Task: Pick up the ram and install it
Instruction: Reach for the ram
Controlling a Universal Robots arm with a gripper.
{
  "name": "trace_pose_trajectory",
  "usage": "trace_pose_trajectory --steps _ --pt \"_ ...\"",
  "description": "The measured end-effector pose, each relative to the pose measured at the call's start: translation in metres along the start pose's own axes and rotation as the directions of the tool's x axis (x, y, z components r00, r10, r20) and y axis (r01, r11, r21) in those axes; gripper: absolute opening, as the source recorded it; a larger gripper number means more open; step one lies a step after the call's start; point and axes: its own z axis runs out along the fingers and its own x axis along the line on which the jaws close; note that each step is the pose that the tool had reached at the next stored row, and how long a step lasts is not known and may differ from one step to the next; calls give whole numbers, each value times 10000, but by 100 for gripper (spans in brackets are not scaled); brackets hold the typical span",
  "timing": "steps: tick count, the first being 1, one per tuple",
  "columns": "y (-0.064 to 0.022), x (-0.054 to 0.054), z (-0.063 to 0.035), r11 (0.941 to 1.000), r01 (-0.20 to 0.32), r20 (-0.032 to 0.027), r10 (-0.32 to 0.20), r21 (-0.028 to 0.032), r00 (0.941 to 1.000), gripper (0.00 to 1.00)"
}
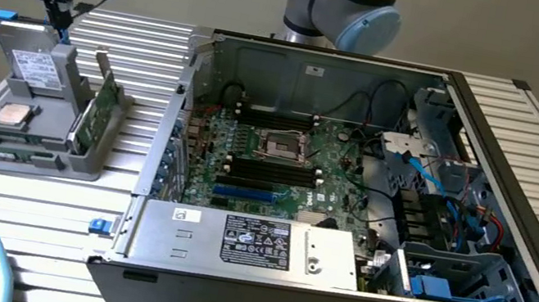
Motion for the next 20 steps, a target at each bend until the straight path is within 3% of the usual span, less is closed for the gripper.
trace_pose_trajectory --steps 14,17,20 --pt "-183 606 74 10000 -2 -31 2 2 10000 11" --pt "-224 684 86 10000 -3 -64 3 5 10000 11" --pt "-224 684 86 10000 -3 -66 3 3 10000 11"
